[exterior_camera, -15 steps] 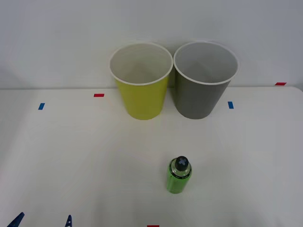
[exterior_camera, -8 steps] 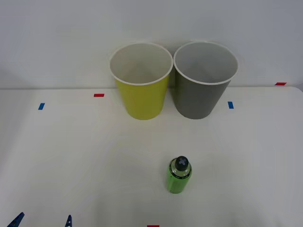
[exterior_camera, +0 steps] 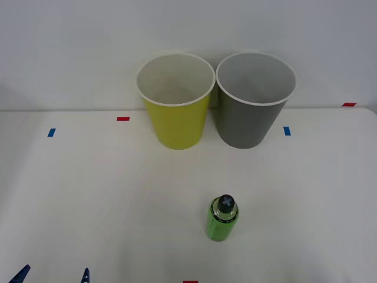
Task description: Put cans in the gray bin and PET bottles in the light green bin.
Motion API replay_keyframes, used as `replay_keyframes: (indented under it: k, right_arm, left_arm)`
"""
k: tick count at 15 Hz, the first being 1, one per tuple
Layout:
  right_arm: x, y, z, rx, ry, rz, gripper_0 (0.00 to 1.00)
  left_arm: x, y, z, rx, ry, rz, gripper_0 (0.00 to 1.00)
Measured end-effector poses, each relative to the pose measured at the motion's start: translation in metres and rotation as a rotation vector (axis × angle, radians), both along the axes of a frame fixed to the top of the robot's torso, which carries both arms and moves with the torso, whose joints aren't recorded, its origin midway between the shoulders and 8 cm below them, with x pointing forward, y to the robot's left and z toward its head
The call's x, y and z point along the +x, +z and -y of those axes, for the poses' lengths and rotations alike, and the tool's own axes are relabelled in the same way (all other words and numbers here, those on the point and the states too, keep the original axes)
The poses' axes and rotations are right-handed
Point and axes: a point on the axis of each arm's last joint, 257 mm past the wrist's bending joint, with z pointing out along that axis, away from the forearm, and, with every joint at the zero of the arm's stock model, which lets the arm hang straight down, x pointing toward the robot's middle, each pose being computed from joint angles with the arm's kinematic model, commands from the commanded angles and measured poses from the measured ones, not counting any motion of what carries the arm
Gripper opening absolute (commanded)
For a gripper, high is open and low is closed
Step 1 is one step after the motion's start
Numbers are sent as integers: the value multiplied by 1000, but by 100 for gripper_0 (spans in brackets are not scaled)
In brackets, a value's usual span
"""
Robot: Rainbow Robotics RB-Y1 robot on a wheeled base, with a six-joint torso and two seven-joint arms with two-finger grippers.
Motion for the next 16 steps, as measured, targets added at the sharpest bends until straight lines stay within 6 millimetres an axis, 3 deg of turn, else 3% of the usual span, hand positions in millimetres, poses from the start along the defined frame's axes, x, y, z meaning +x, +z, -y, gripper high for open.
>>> replay_keyframes:
  k: [16]
  right_arm:
    - [0,0,0,0,0,0,100]
  left_arm:
    - [0,0,0,0,0,0,100]
